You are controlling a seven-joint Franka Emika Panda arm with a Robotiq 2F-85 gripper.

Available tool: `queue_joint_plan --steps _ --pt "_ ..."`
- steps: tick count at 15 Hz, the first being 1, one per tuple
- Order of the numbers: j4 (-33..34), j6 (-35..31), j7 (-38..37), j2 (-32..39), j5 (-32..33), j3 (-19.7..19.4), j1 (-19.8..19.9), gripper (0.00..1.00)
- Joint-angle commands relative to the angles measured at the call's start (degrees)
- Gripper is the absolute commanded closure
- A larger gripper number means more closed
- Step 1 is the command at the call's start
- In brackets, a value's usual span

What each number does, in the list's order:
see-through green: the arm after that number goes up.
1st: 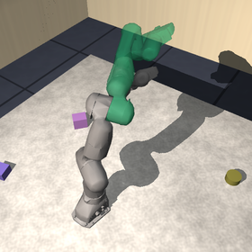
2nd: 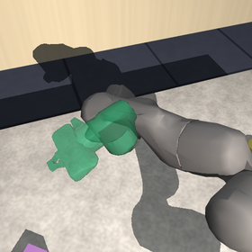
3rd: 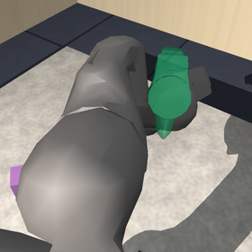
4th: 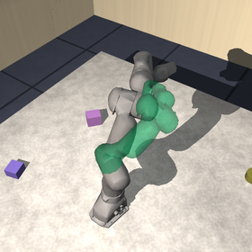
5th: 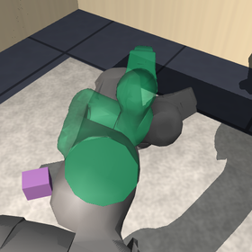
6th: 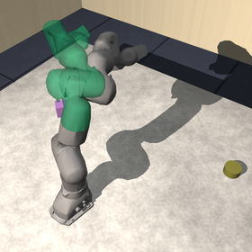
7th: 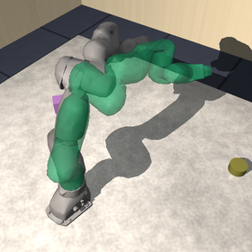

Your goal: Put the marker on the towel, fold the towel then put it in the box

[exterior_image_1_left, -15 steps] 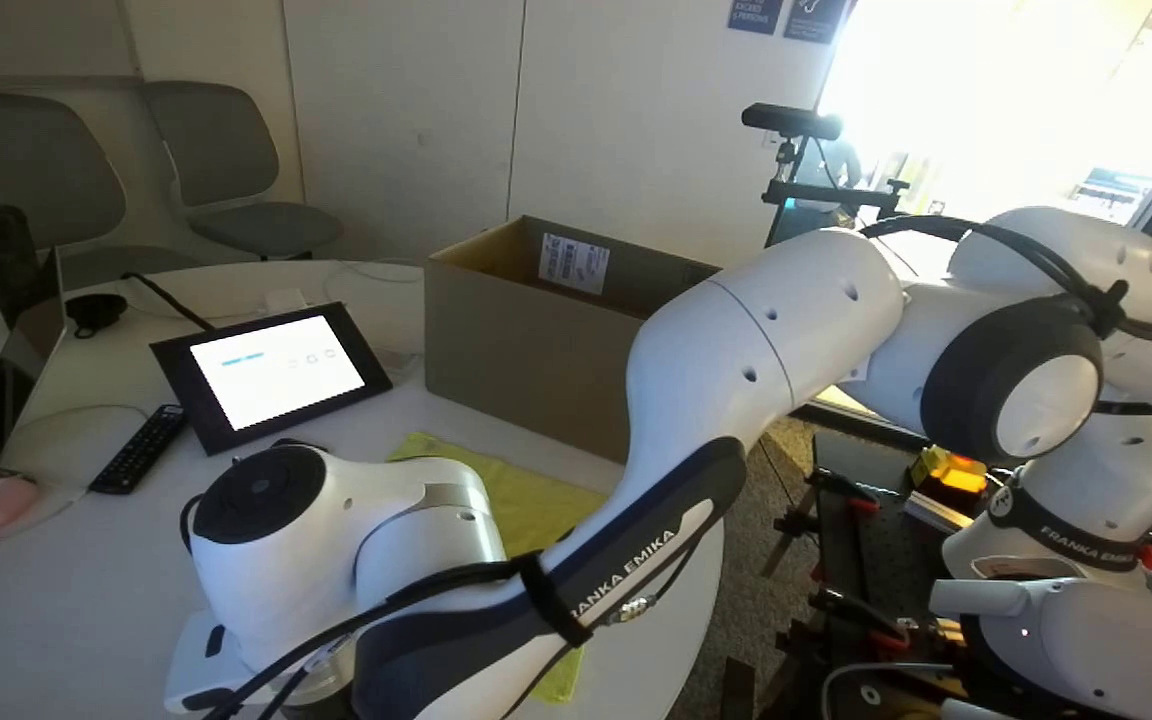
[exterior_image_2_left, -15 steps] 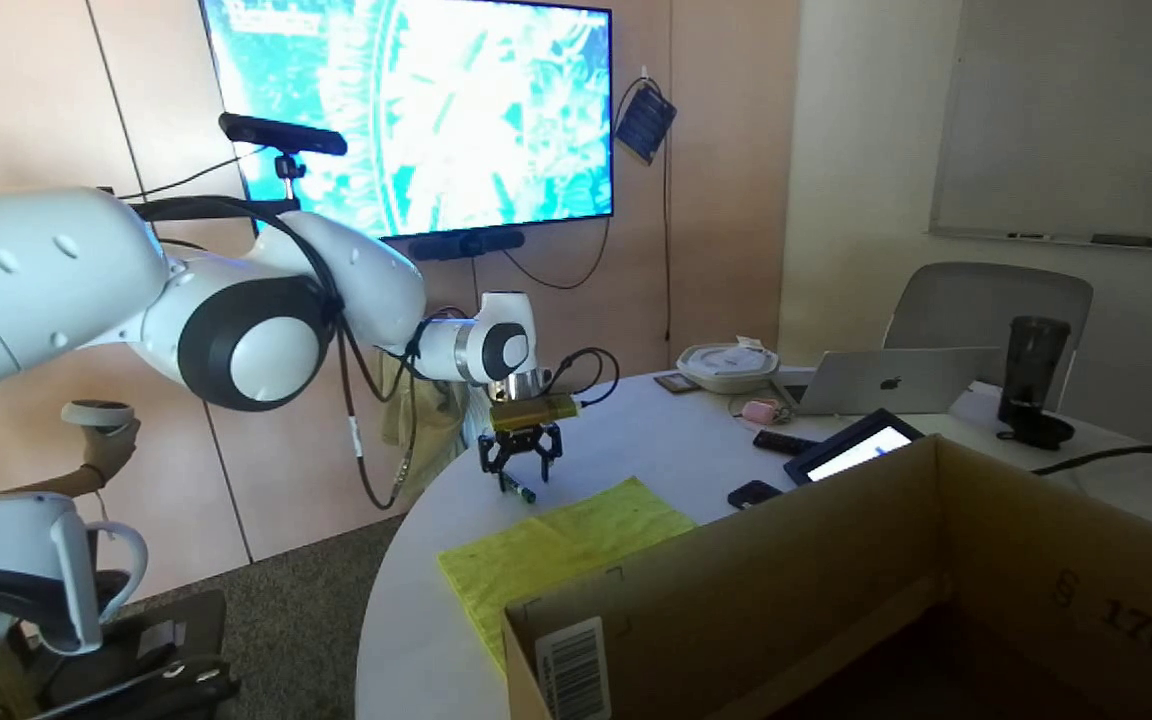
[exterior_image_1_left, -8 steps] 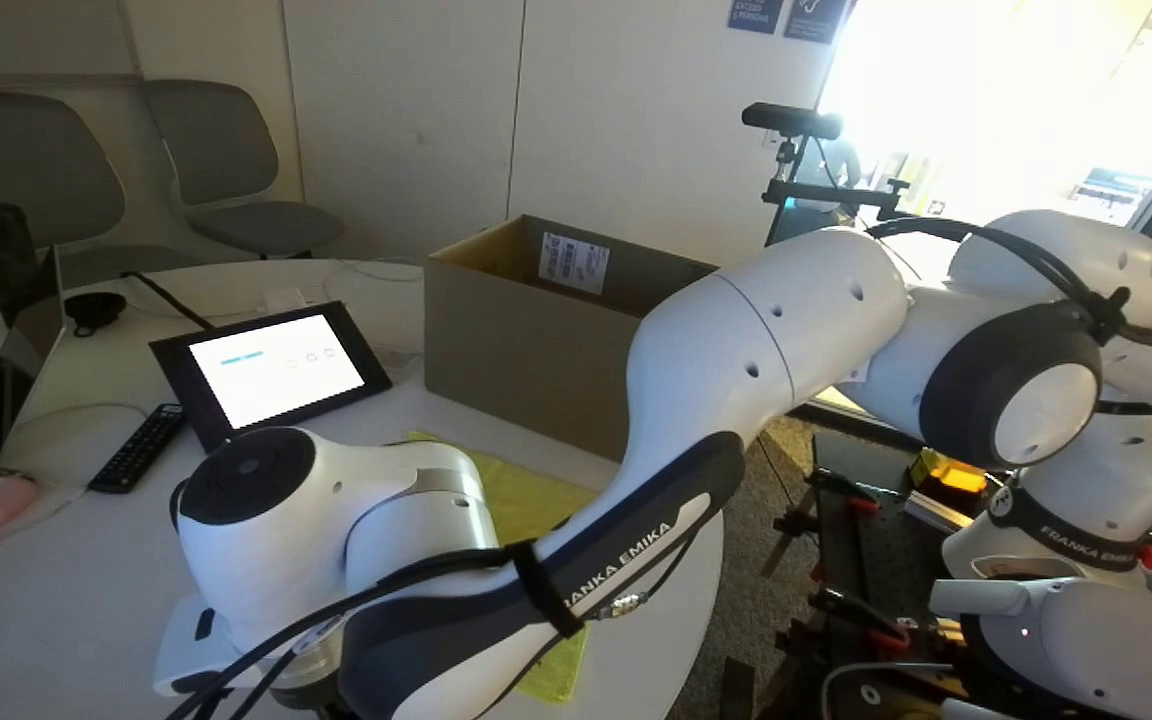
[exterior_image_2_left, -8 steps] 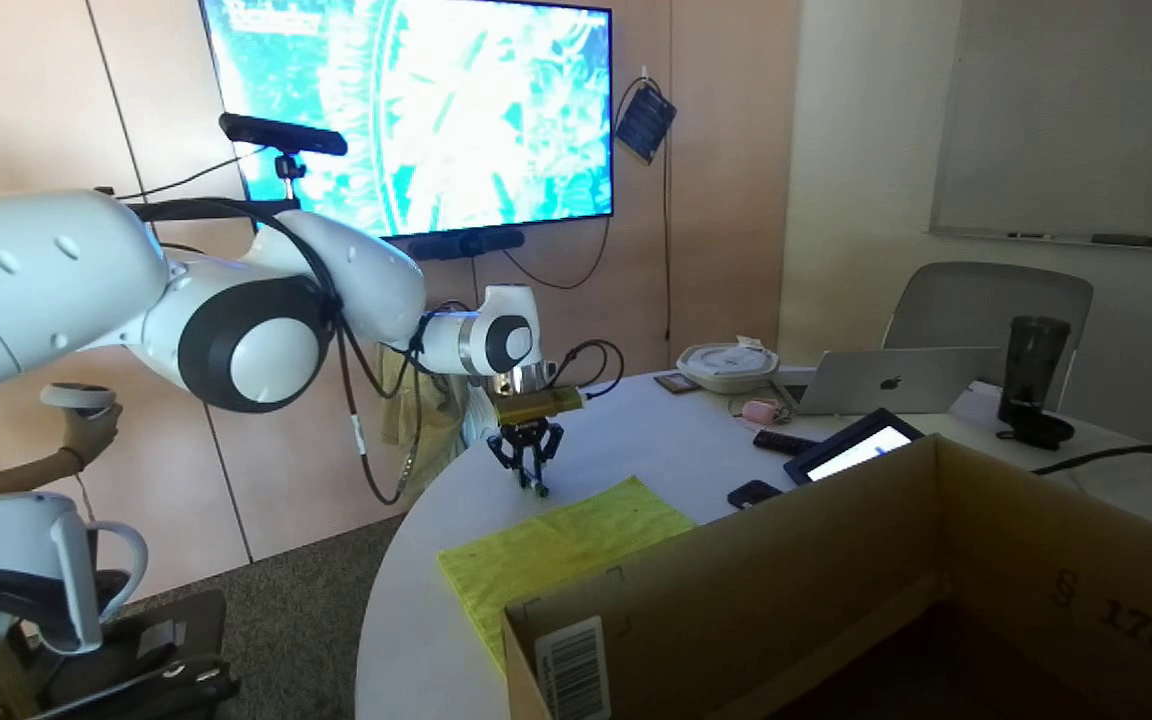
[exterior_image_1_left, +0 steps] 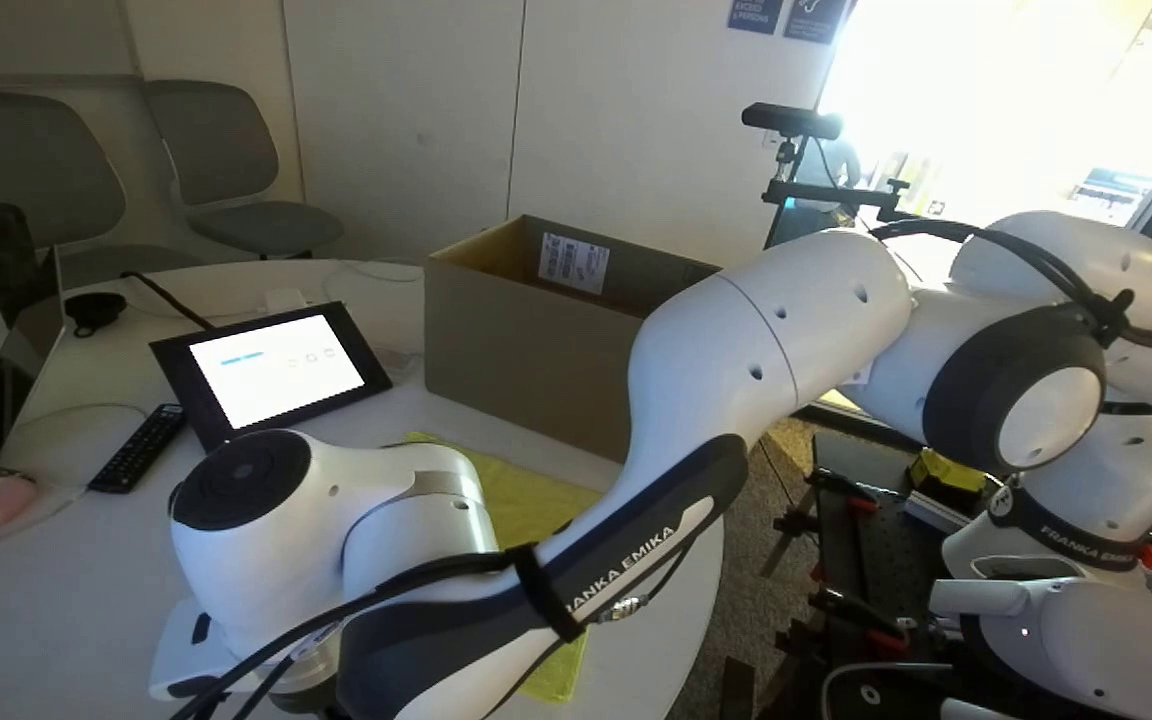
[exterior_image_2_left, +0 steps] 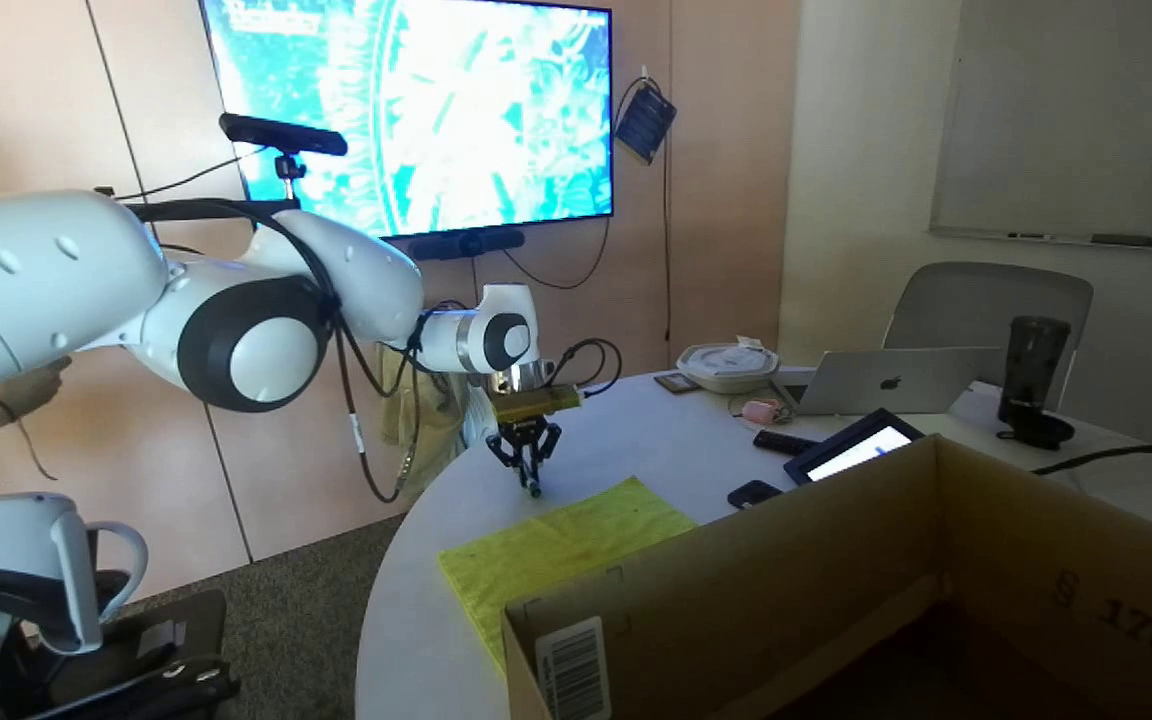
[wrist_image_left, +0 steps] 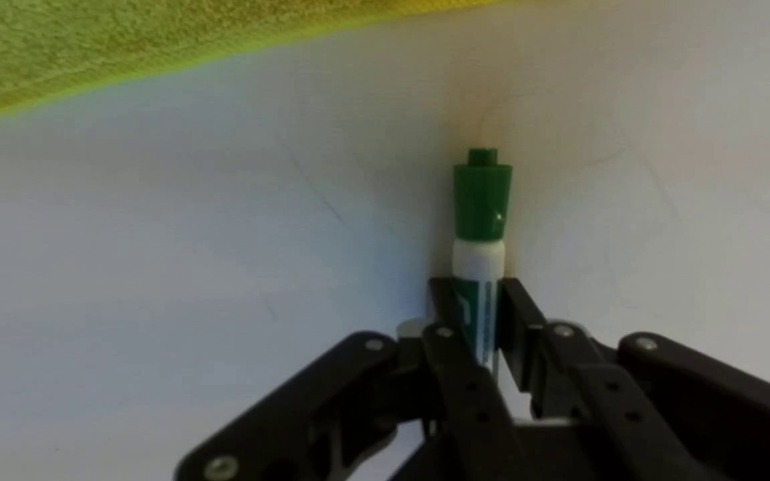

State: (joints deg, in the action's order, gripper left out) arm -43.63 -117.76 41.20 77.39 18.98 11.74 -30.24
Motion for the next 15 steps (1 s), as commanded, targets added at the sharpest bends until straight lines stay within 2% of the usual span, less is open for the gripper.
queue_joint_plan --steps 1,6,15 --pt "-1.8 3.1 -3.9 -3.9 -0.7 -0.1 -0.1 0.95" --pt "-11.1 5.9 -13.7 -14.9 -0.5 -0.4 0.7 0.96" --pt "-33.6 11.6 -38.6 -34.4 -2.4 -0.4 3.8 0.96"
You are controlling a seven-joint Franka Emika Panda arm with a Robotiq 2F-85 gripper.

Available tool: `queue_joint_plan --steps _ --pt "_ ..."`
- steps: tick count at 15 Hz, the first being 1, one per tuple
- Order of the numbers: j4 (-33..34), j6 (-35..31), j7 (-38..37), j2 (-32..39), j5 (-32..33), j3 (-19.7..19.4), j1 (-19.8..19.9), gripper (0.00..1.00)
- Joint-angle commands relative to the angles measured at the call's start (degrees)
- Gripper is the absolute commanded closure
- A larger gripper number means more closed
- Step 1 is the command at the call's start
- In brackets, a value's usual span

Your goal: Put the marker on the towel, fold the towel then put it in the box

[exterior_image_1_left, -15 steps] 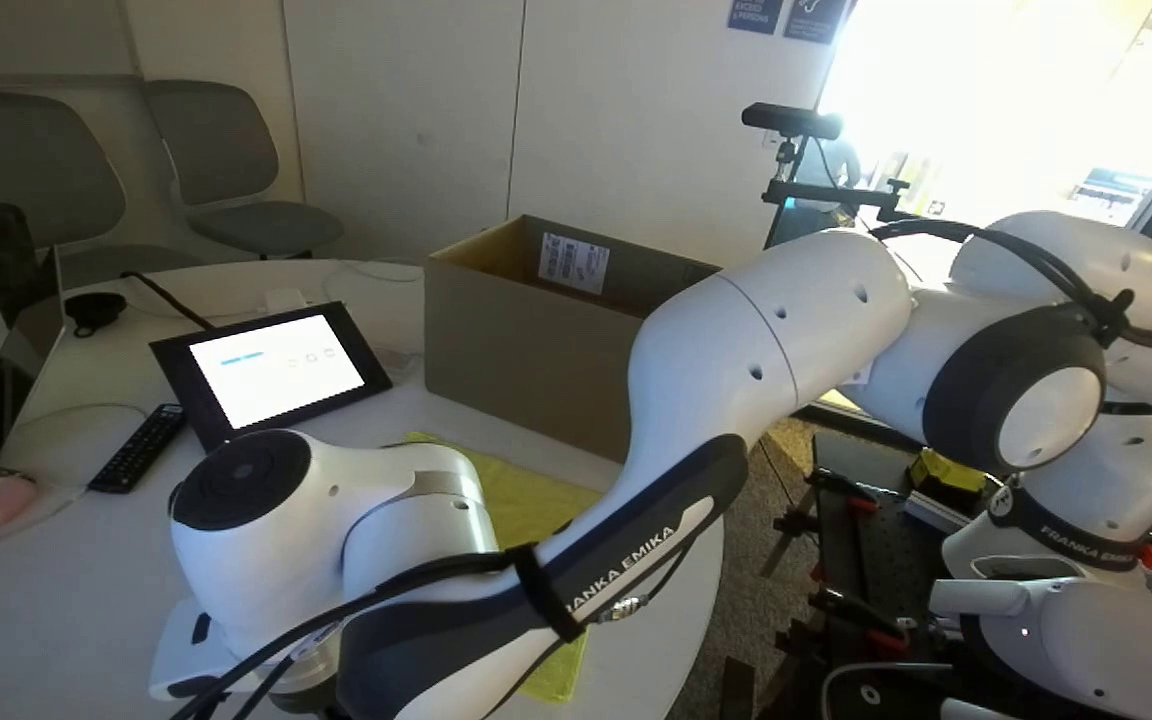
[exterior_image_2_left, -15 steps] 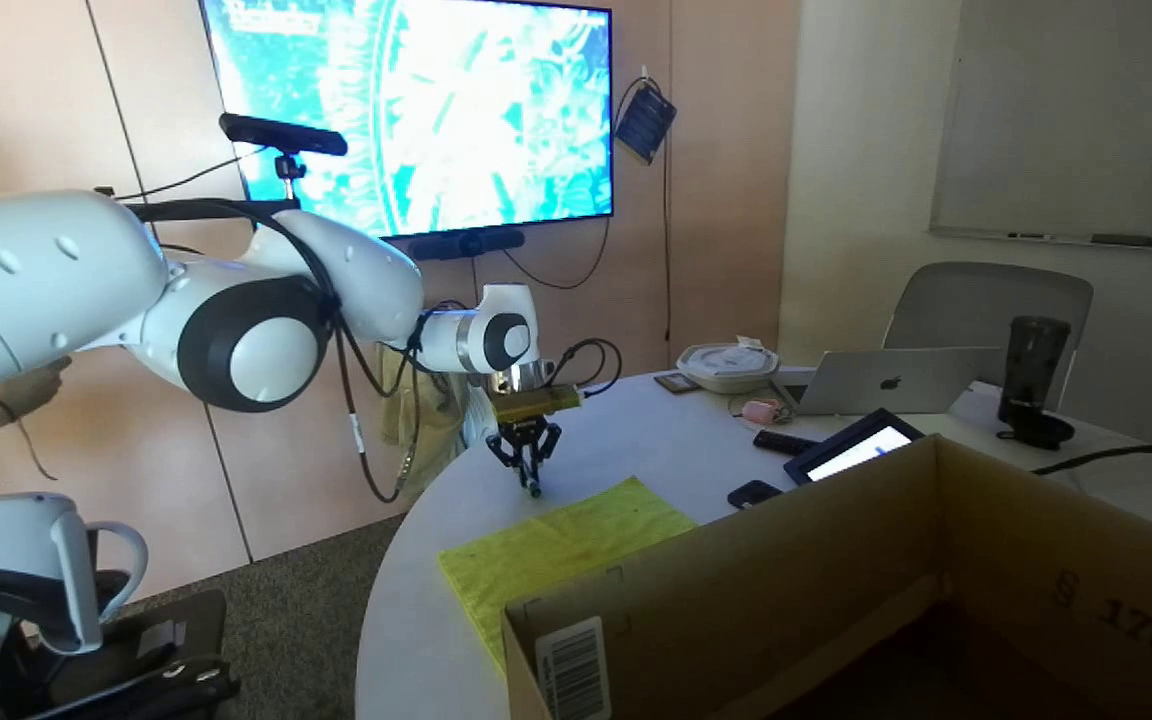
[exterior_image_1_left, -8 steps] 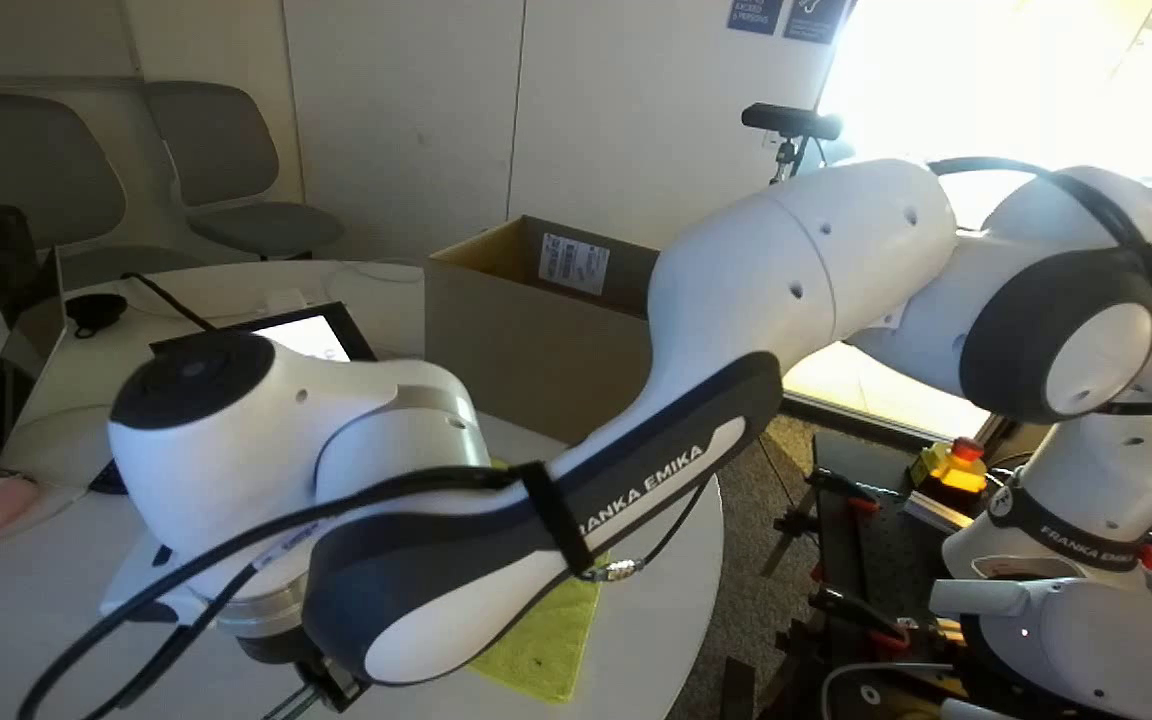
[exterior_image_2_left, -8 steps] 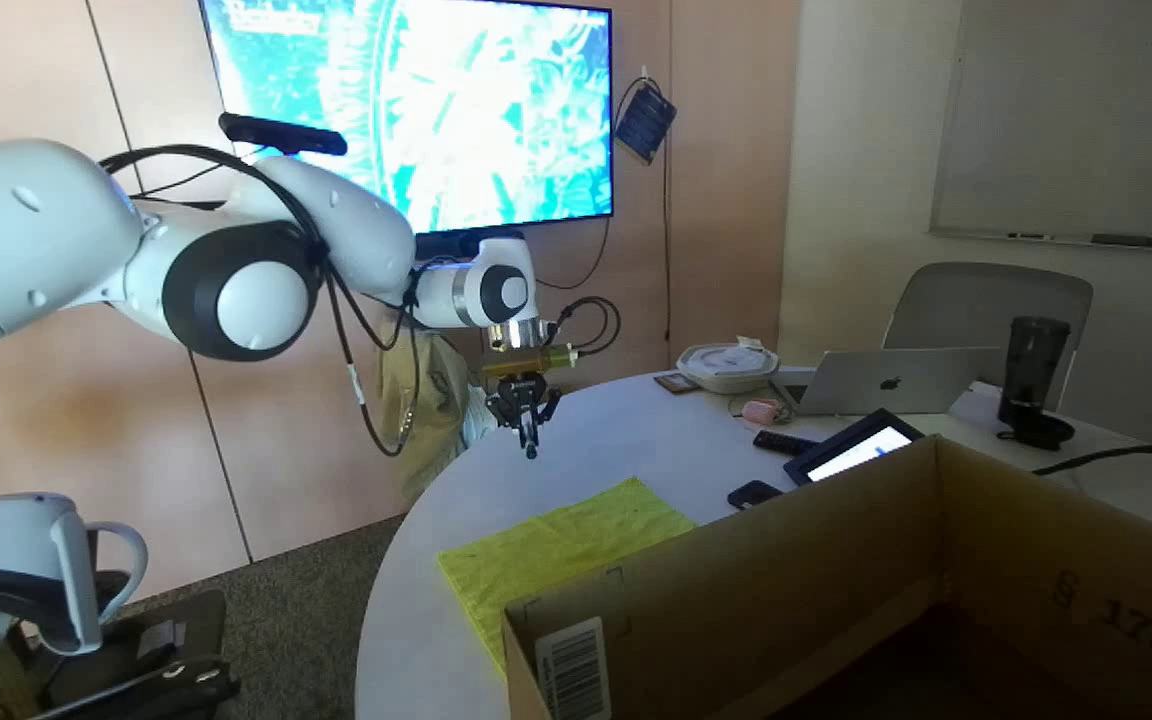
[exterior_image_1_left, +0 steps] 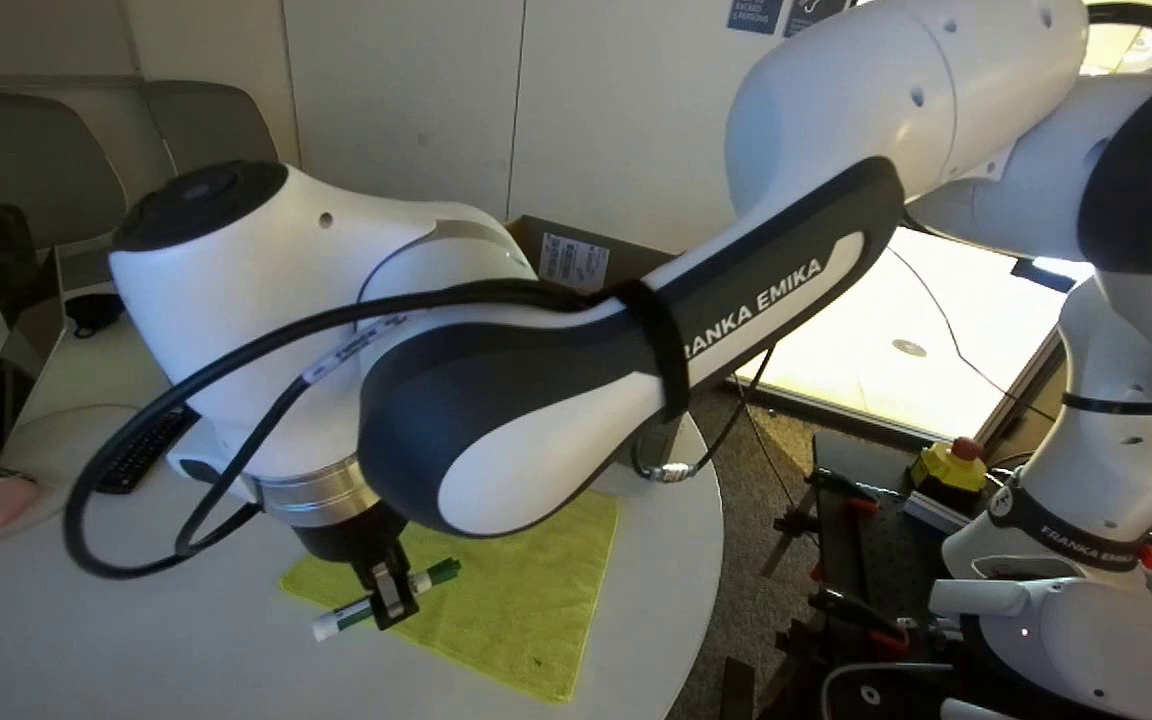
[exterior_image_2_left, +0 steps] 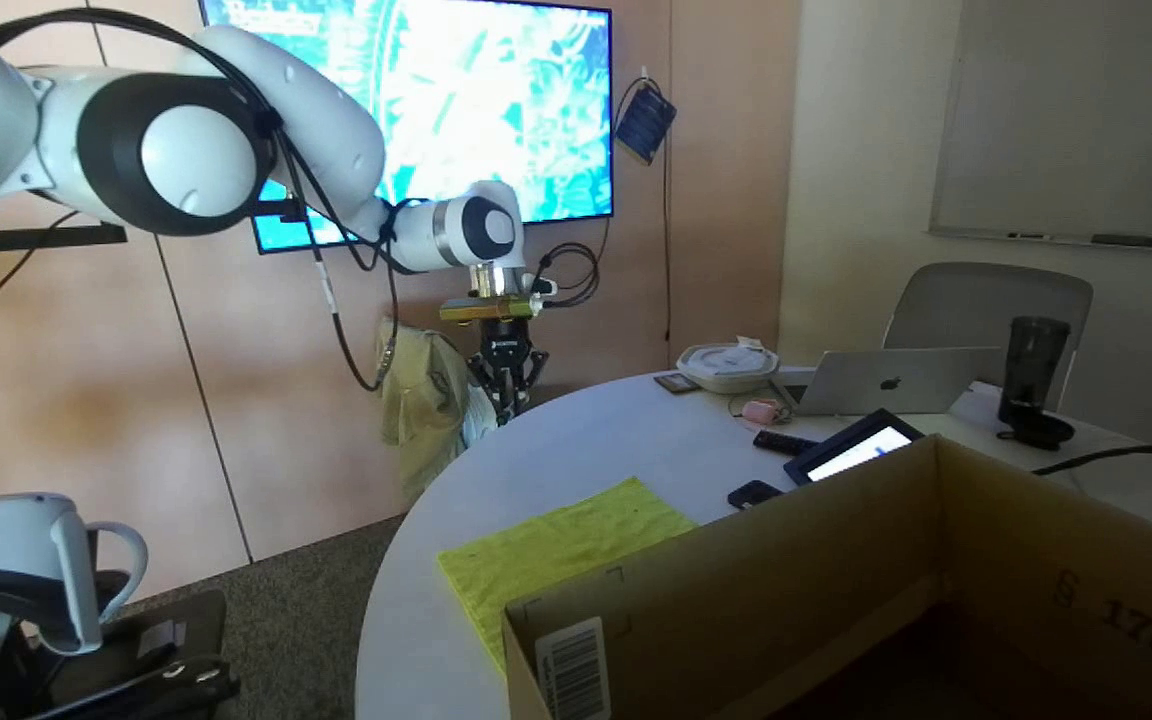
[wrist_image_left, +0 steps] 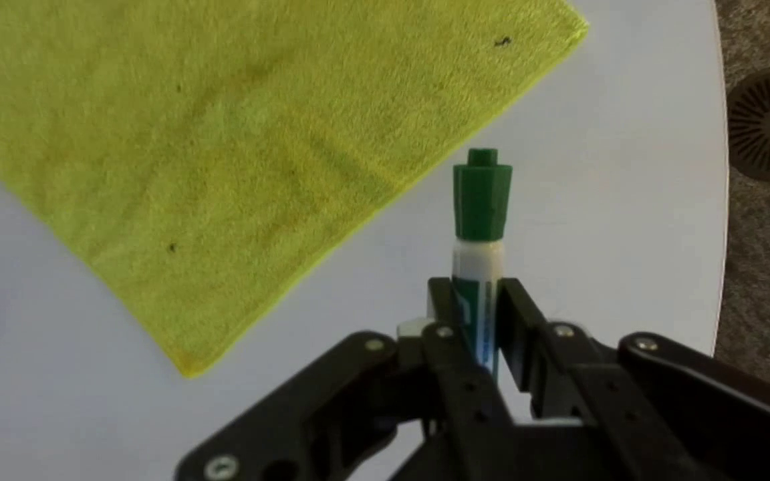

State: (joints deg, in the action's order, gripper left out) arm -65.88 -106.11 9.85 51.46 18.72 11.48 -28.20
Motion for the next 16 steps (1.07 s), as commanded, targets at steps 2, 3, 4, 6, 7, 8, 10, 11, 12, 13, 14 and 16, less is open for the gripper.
queue_joint_plan --steps 2,3,4,6,7,8,10,11,12,13,14,16 --pt "-16.7 -1.0 -12.7 -12.2 -3.3 -0.1 3.1 0.96" --pt "-19.5 -1.5 -15.2 -14.0 -4.1 -0.2 3.9 0.96" --pt "-22.2 -2.2 -17.4 -15.7 -5.2 -0.2 4.8 0.96" --pt "-27.3 -3.3 -21.2 -18.9 -7.5 -1.3 6.1 0.96" --pt "-30.1 -4.3 -22.9 -20.5 -8.7 -1.5 7.2 0.96" --pt "-32.8 -5.3 -24.6 -22.1 -9.8 -2.0 8.0 0.96" --pt "-38.4 -8.4 -27.2 -25.0 -11.6 -2.9 9.5 0.96" --pt "-40.5 -9.7 -29.1 -25.9 -11.8 -3.7 9.8 0.96" --pt "-41.9 -11.1 -30.4 -26.3 -12.3 -4.2 10.2 0.95" --pt "-42.8 -12.0 -32.2 -26.3 -12.2 -4.9 10.3 0.95" --pt "-43.8 -13.2 -34.3 -26.3 -11.8 -5.6 10.2 0.95" --pt "-44.6 -15.2 -38.3 -25.5 -11.7 -6.8 10.1 0.95"
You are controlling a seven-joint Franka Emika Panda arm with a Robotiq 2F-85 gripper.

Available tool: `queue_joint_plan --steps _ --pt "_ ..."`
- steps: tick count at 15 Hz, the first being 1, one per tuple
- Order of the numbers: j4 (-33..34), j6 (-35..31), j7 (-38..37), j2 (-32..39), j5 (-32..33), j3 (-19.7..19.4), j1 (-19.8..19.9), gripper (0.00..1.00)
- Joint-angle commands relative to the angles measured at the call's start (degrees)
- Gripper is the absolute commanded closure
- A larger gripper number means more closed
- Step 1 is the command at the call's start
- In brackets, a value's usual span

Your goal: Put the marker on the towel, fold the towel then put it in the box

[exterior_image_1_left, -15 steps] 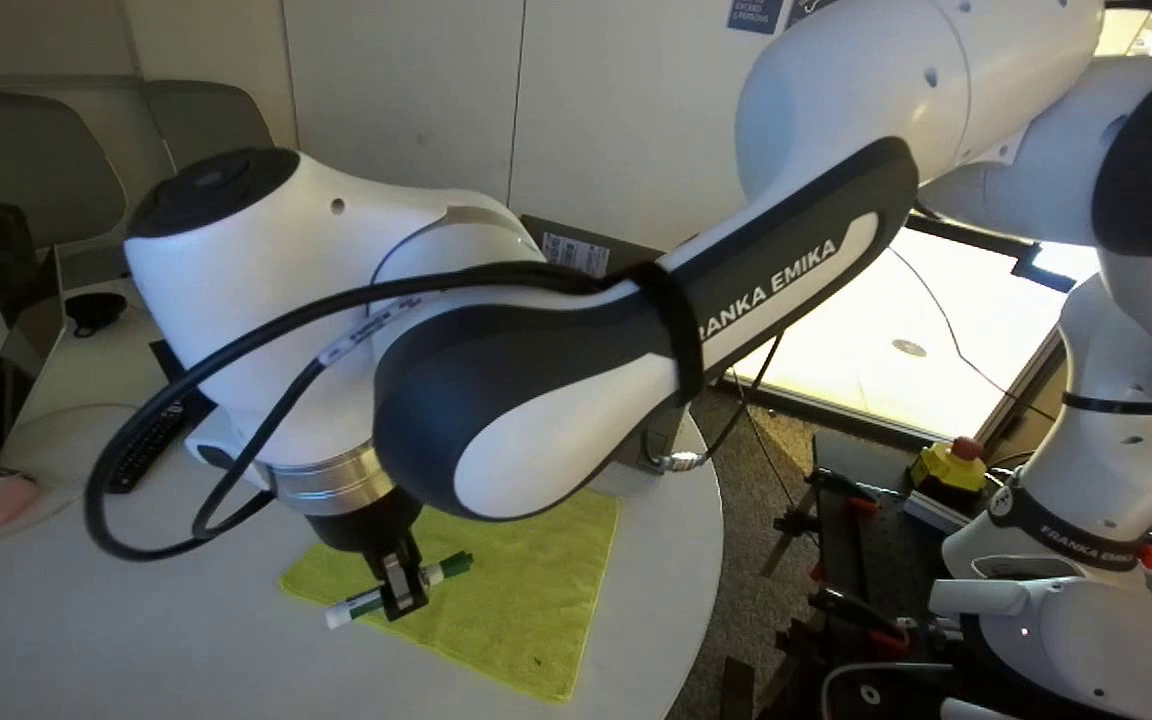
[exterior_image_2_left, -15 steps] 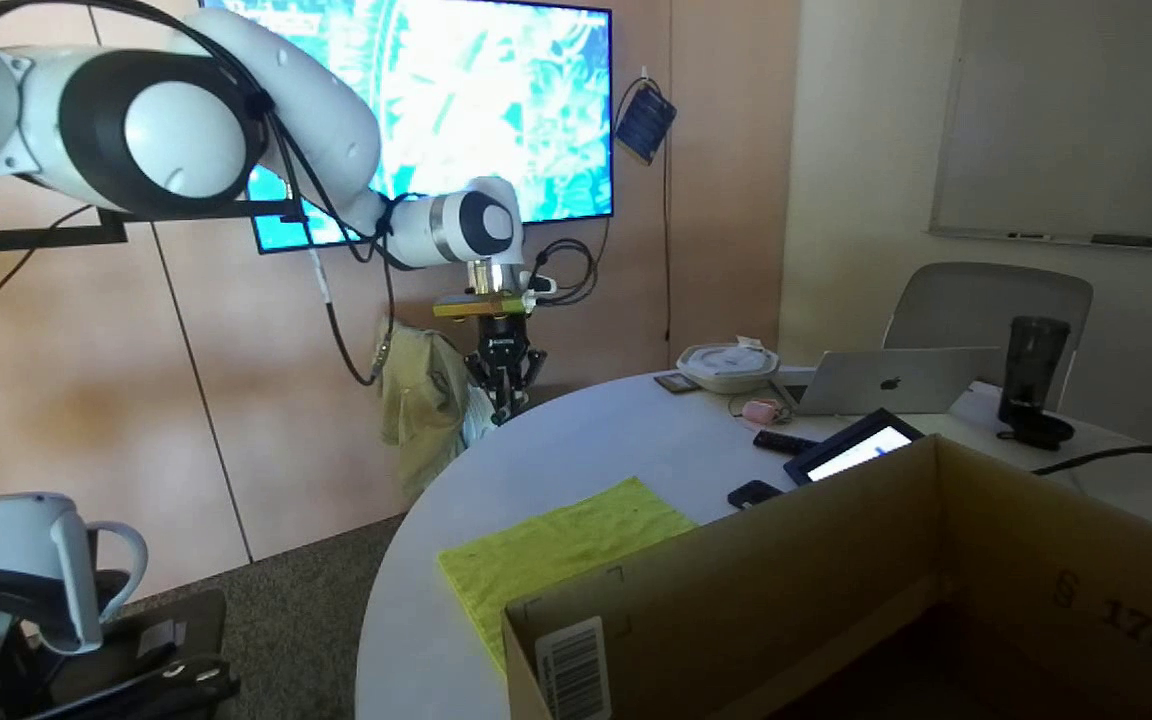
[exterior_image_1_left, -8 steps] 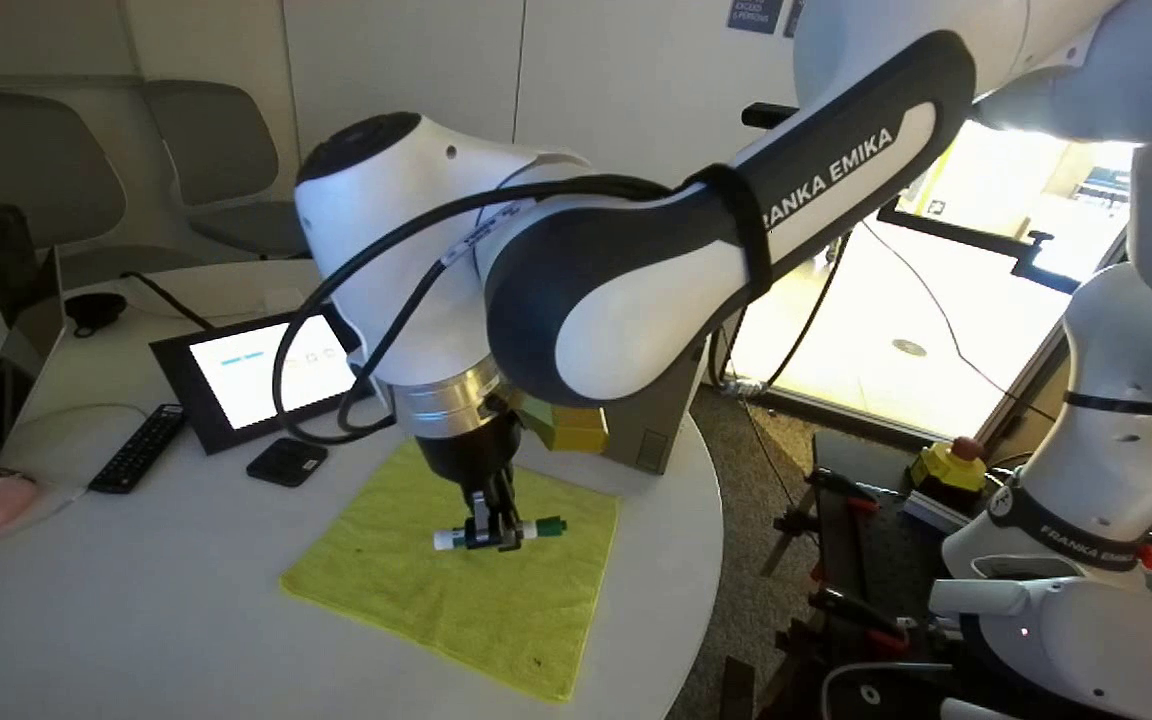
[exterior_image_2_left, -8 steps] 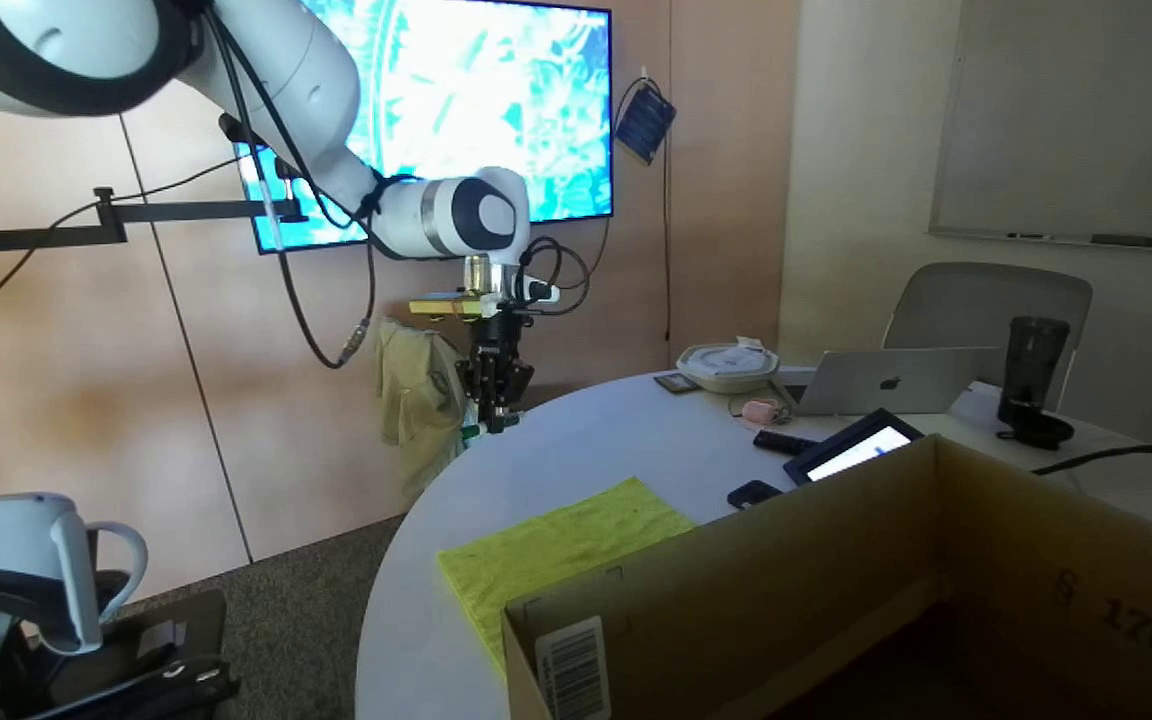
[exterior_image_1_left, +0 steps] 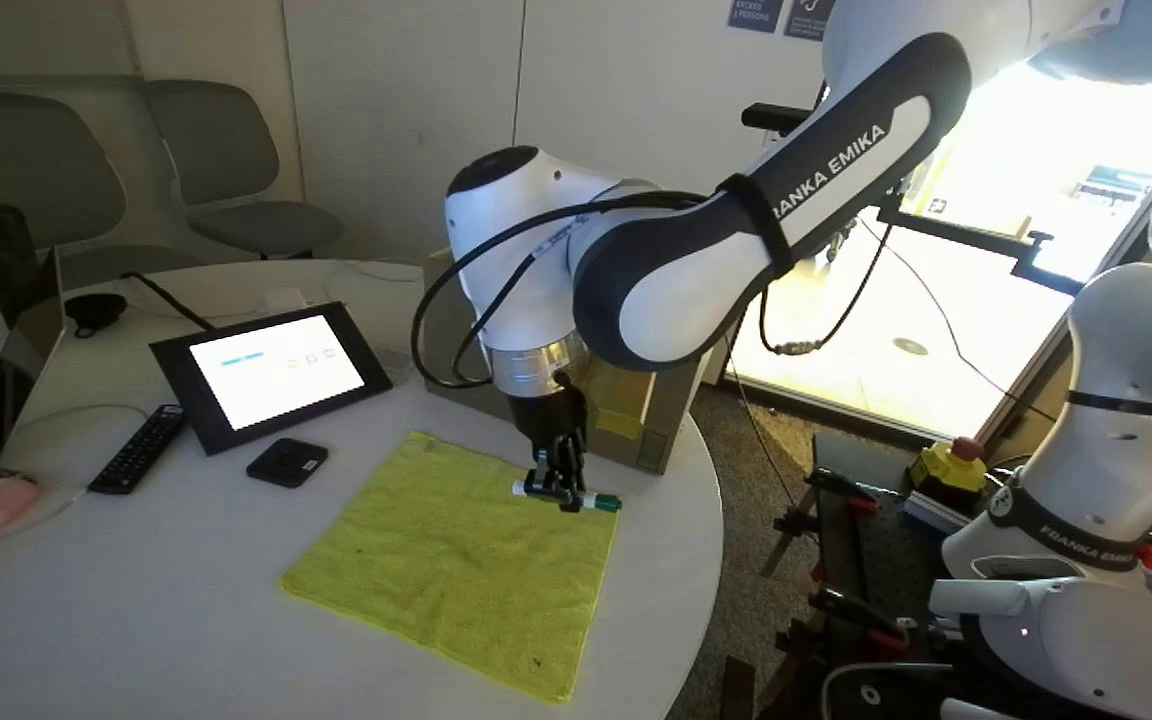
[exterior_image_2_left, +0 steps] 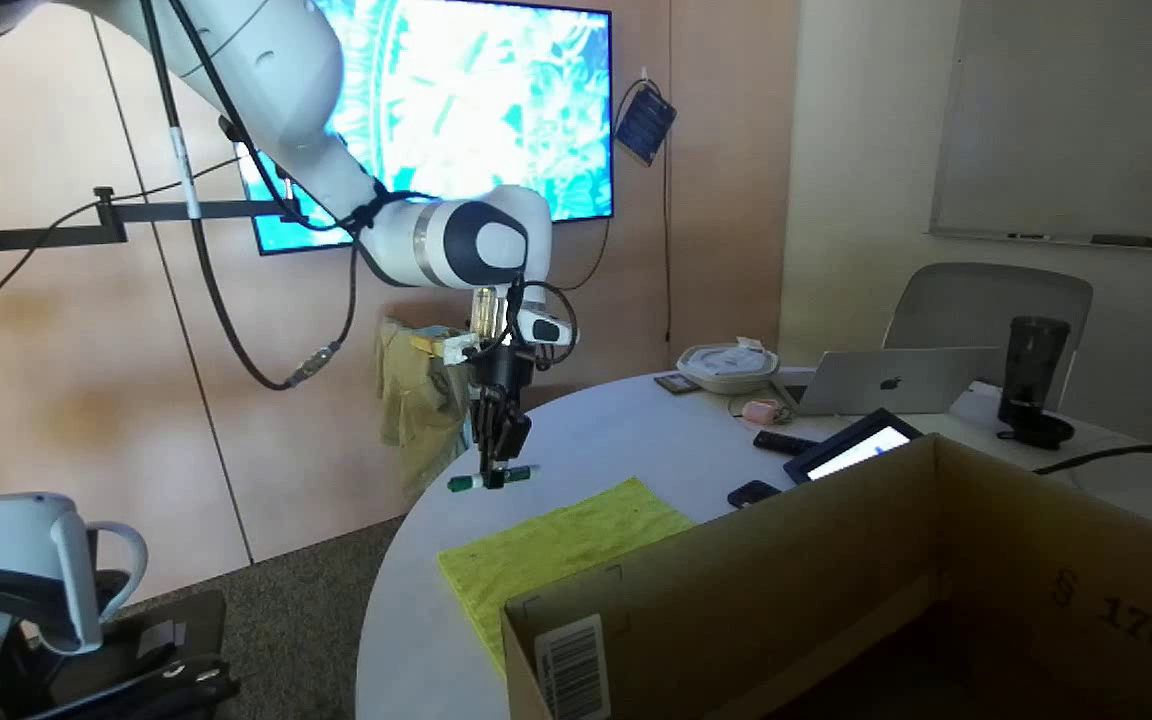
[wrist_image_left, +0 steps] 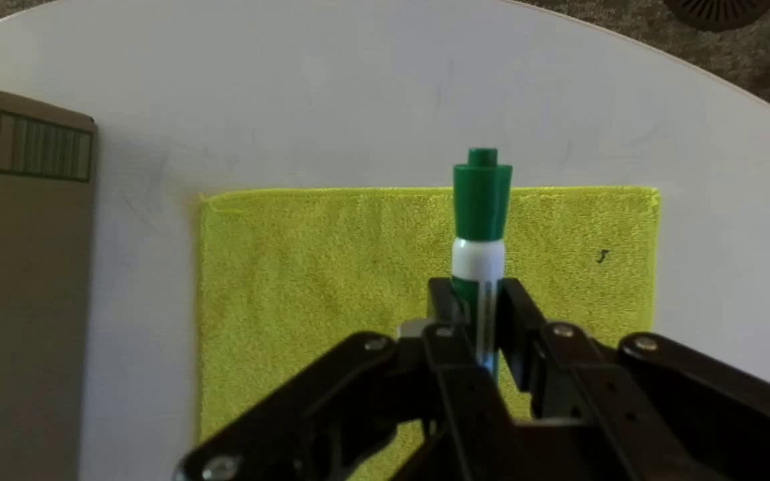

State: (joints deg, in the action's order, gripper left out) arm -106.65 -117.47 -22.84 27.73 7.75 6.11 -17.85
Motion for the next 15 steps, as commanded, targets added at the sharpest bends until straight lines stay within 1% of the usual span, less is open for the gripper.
queue_joint_plan --steps 1,7,9,12,15 --pt "-4.0 -4.8 -7.5 -1.2 -0.6 -1.9 -0.3 0.95" --pt "-1.9 -7.8 -15.3 3.4 0.2 -4.1 -0.9 0.95" --pt "-0.4 -8.6 -15.9 5.6 0.4 -4.4 -0.9 0.95" --pt "2.5 -9.3 -15.5 9.1 2.3 -5.3 -1.6 0.94" --pt "6.5 -9.3 -15.2 12.5 6.0 -6.8 -3.2 0.94"
